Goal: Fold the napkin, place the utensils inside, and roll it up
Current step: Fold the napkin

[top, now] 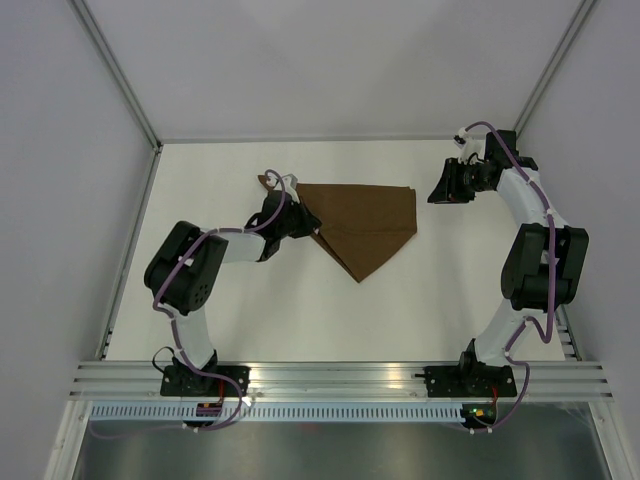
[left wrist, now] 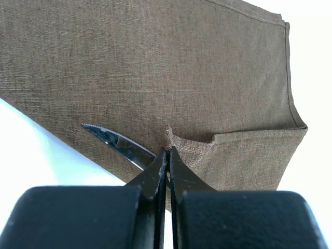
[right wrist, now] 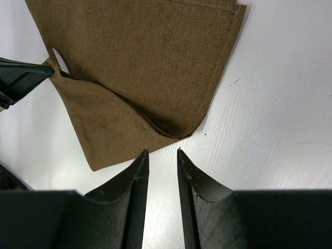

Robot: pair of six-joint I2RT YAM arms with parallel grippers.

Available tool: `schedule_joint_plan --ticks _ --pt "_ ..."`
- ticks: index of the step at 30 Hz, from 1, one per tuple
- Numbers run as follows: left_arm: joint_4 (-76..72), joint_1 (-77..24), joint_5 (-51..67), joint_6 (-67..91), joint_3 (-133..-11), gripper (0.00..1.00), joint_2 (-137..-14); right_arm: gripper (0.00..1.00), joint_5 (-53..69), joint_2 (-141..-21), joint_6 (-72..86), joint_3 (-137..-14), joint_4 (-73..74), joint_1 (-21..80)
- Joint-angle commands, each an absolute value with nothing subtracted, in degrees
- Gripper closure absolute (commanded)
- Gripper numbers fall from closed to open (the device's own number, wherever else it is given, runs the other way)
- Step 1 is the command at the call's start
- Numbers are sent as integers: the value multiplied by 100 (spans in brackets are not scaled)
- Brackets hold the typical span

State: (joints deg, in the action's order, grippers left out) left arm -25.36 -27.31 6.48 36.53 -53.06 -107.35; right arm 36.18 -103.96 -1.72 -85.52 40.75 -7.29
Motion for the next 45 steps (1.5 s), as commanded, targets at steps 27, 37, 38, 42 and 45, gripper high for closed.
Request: schedule_joint_plan --ticks 27,37,38,42,45 --pt "-2602 -2338 493 3727 -5414 57 -10249 66 3674 -10310 -281 -8517 4061 -694" --pt "-1592 -1521 -158 3937 -5992 50 -10212 66 3718 -10257 -264 -8517 4061 -694" --pt "-1513 -1364 -150 3955 -6099 50 -10291 66 3718 -10239 -264 -8517 4061 -694" --pt "-1336 -968 228 4060 -6556 48 -10775 66 3735 -10257 -264 -8552 4052 -694" --pt "-1450 -642 606 4306 -6741 46 -11091 66 3727 -10283 -281 -8561 4052 -694"
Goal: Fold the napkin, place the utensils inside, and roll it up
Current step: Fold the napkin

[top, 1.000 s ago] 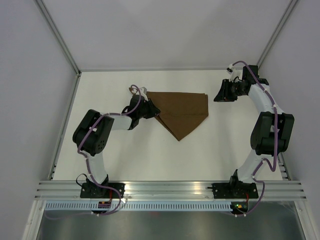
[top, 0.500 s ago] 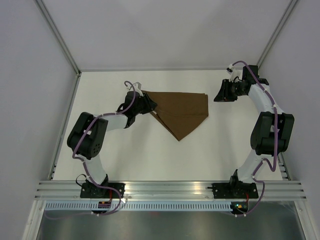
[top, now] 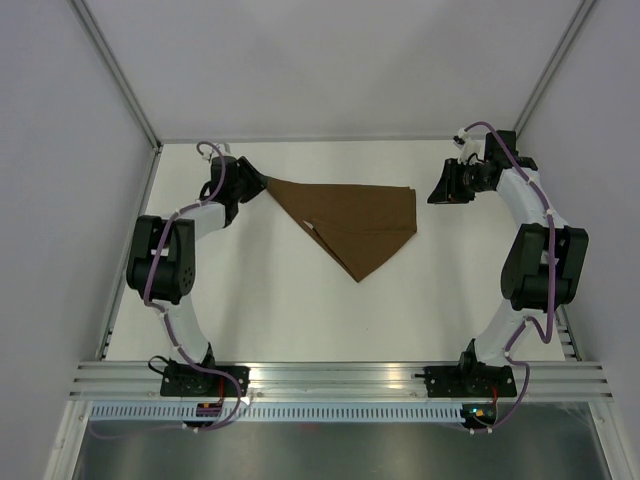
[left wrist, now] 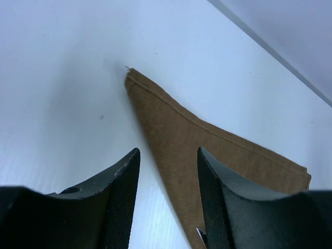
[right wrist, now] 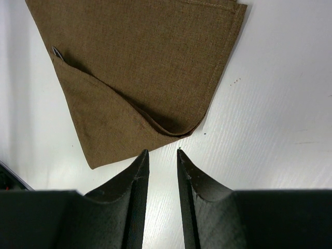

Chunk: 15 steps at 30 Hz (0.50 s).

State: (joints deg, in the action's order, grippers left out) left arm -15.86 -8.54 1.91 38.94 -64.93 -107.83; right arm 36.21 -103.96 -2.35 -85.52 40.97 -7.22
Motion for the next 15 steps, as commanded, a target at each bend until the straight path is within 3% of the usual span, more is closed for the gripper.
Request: schedule_joint_plan --ticks 1,15 --pt "-1598 -511 720 4350 -6767 46 -11188 66 3727 -10301 -281 -8552 4052 -694" --pt "-2338 -185 1591 5001 -7435 46 -12418 66 3753 -10310 -273 -8508 4069 -694"
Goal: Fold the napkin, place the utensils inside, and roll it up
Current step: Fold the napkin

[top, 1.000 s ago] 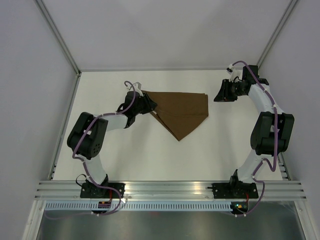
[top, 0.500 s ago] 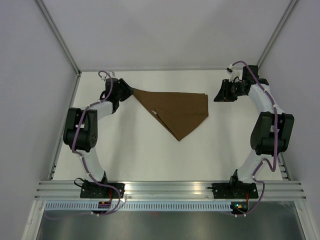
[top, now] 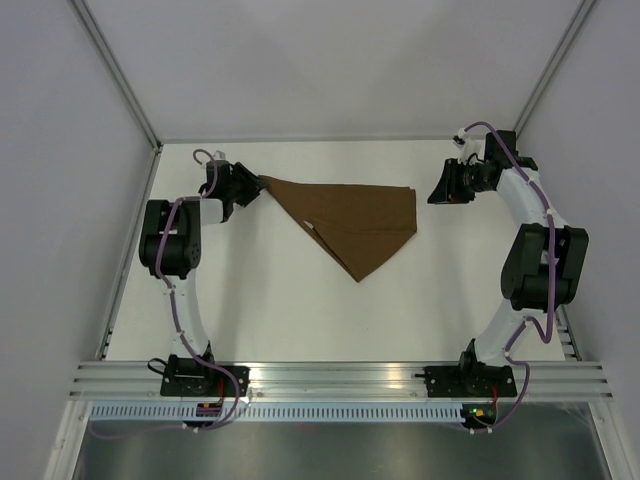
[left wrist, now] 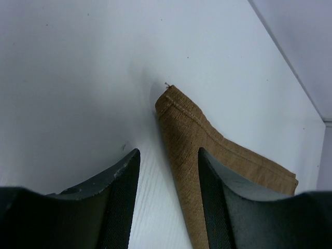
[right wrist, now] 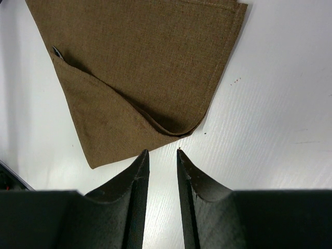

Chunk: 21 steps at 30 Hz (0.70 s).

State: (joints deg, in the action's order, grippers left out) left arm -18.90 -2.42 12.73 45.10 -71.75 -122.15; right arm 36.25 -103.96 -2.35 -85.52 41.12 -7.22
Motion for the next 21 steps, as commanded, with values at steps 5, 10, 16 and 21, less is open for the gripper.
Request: schedule_joint_plan --ticks 5,10,16,21 --pt "-2513 -176 1477 5203 -7488 49 -12603 67 3744 -10336 -264 -8517 4069 -694" --pt "-2549 -176 1555 5256 -7725 58 -12797 67 3753 -10353 -264 -8525 4060 -694" --pt "-2680 -176 1678 5273 -7901 73 -12946 68 3744 -10380 -264 -8534 4052 -694" --pt "-3215 -176 2038 5256 -7787 88 -12832 68 3744 -10397 -264 -8525 4060 -686"
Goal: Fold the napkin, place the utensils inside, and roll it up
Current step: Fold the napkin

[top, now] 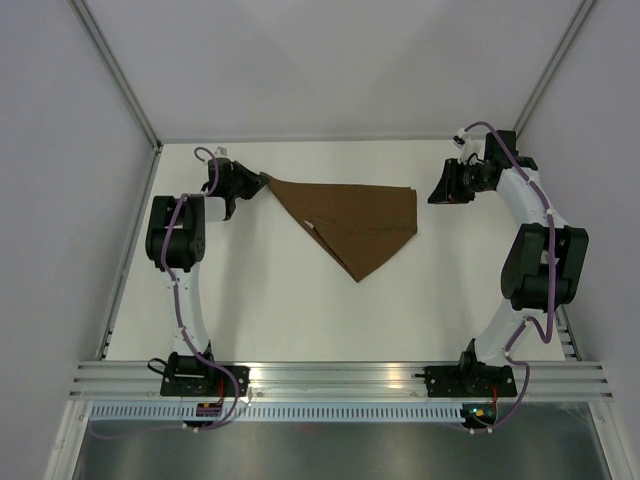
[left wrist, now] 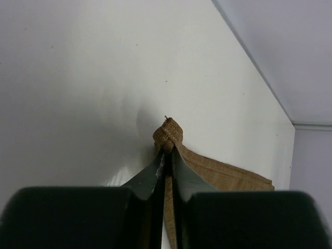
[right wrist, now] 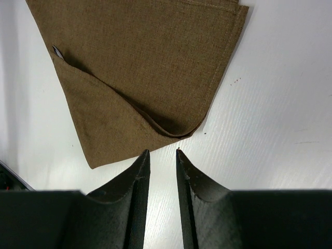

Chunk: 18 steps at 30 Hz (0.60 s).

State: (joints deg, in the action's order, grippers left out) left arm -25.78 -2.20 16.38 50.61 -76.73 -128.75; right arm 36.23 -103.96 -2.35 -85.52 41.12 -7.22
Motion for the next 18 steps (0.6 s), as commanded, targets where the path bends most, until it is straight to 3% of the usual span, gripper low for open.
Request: schedule_joint_plan --ticks 1,5,18 --pt "-3295 -176 2083 5256 -7752 92 -12789 68 3744 -10406 -264 -8525 4061 -686" --pt "-3803 -185 2416 5195 -7612 98 -12613 68 3735 -10397 -281 -8525 4069 -668" --pt "-6221 -738 4868 5361 -6935 98 -12366 68 3516 -10389 -290 -8525 4025 -466"
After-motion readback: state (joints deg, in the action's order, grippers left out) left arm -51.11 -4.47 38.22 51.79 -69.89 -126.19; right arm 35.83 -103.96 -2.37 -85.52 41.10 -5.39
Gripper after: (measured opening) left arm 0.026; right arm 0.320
